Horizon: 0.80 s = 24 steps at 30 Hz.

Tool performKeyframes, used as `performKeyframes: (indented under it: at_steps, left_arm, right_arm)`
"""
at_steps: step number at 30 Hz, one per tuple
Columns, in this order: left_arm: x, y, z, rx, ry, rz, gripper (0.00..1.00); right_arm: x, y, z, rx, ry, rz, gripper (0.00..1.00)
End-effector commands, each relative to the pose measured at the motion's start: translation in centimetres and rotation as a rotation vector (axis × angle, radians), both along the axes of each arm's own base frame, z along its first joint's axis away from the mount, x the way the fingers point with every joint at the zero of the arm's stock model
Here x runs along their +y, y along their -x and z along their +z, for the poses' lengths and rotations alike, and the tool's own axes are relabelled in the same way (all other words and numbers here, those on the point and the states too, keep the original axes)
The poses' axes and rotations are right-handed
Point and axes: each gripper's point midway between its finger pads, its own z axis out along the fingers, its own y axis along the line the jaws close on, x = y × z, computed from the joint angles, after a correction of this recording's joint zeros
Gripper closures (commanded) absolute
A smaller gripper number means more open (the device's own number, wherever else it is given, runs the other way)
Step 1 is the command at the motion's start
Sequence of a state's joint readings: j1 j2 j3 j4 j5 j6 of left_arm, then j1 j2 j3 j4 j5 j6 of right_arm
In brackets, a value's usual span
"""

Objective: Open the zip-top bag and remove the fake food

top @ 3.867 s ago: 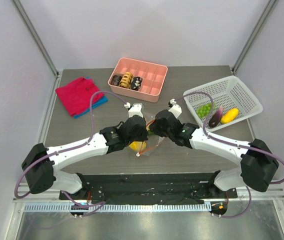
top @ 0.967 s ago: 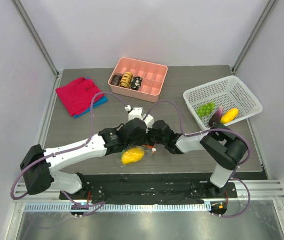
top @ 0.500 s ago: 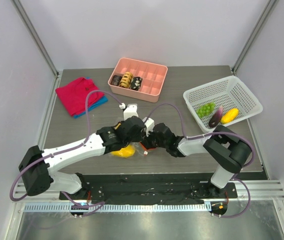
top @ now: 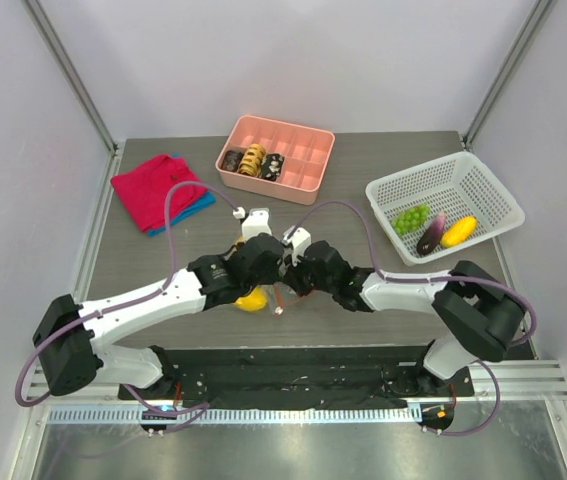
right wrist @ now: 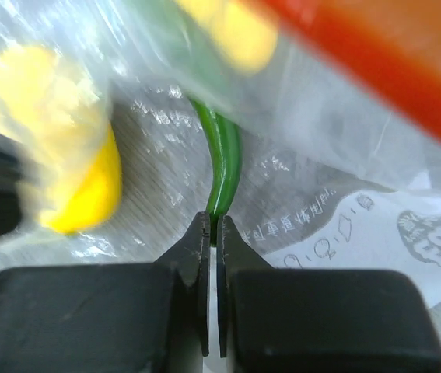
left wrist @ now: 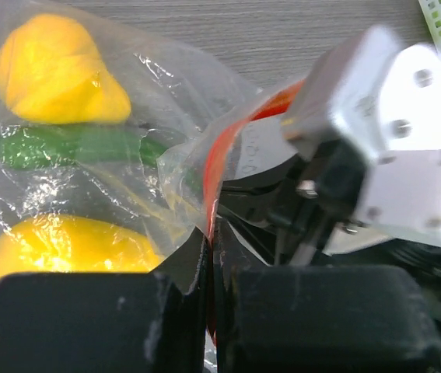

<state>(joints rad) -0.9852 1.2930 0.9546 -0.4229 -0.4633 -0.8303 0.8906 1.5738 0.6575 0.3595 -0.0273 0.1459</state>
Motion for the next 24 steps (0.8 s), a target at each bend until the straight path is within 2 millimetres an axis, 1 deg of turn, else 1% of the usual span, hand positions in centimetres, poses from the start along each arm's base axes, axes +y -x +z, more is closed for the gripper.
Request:
performKeyframes:
  at_steps: [1,3,4,8,9,11,12,14,15,16,17,18,19,21,22,23,24]
  left_arm:
    - [0.4,-0.6,0.7,-0.043,0.025,0.023,1.0]
    - [0.2,-0.7,1.0,-0.051,0.046,0.024,1.0]
    - [0.2,-0.8,1.0,-0.053,0.049,0.026,1.0]
    - [0.3,-1.0,1.6,-0.063,0.037,0.037,1.0]
    - [0.6,-1.2,1.7,-0.074,0.028,0.05,1.0]
    - [1.4,-1.4,2.0,-0.085,0.01,0.074,1.0]
    - [1.9,-1.7,2.3,-0.102,-0.003,0.106,1.0]
    - [3.0,-2.2,2.6,-0.114,-0.021,0.145,1.0]
    - [3.5,-2.5,2.9,-0.129,-0.034,0.169,1.0]
    - [3.9,-2.8,3.1,-0.136,-0.045,0.18,1.0]
    - [4.2,-3.0,3.0,-0.138,-0.058,0.187,1.0]
    - [4.2,-3.1,3.1,-0.138,-0.058,0.187,1.0]
    - [4.2,-3.3,2.9,-0.129,-0.055,0.183,1.0]
    - [3.6,-3.3,2.2,-0.111,-0.056,0.162,1.0]
    - [3.1,-2.9,1.5,-0.088,-0.048,0.13,1.0]
    - [2.6,-2.9,1.3,-0.086,-0.025,0.123,1.0]
    - [2.4,-2.8,0.8,-0.077,-0.02,0.119,1.0]
  right_arm:
    - [0.1,-0.7,6.1,-0.041,-0.01,-0.085,0.99]
    - [-0.6,0.1,6.9,-0.025,0.017,-0.085,0.99]
    - [-1.0,0.1,7.3,-0.032,0.023,-0.107,0.99]
    - [-2.4,2.0,7.8,0.015,0.066,-0.119,0.99]
    - [-3.0,2.7,7.6,0.035,0.096,-0.118,0.99]
    - [-3.9,3.3,7.9,0.043,0.112,-0.145,0.99]
    - [-4.6,4.1,7.6,0.067,0.147,-0.143,0.99]
    - [-5.5,4.6,8.2,0.072,0.158,-0.17,0.99]
    - [-6.2,5.1,8.2,0.092,0.178,-0.178,0.99]
    - [-6.7,5.4,9.1,0.085,0.158,-0.192,0.99]
    - [-7.1,5.4,9.6,0.082,0.152,-0.209,0.99]
    - [-7.7,5.4,10.3,0.076,0.146,-0.237,0.99]
    - [-8.2,5.3,11.5,0.059,0.122,-0.258,0.99]
    - [-8.5,4.8,13.1,0.025,0.093,-0.285,0.99]
    - [-8.5,4.6,13.6,0.01,0.083,-0.295,0.99]
    - [-8.5,4.2,14.0,0.001,0.08,-0.312,0.99]
    - [-8.4,3.8,14.8,-0.014,0.069,-0.327,0.99]
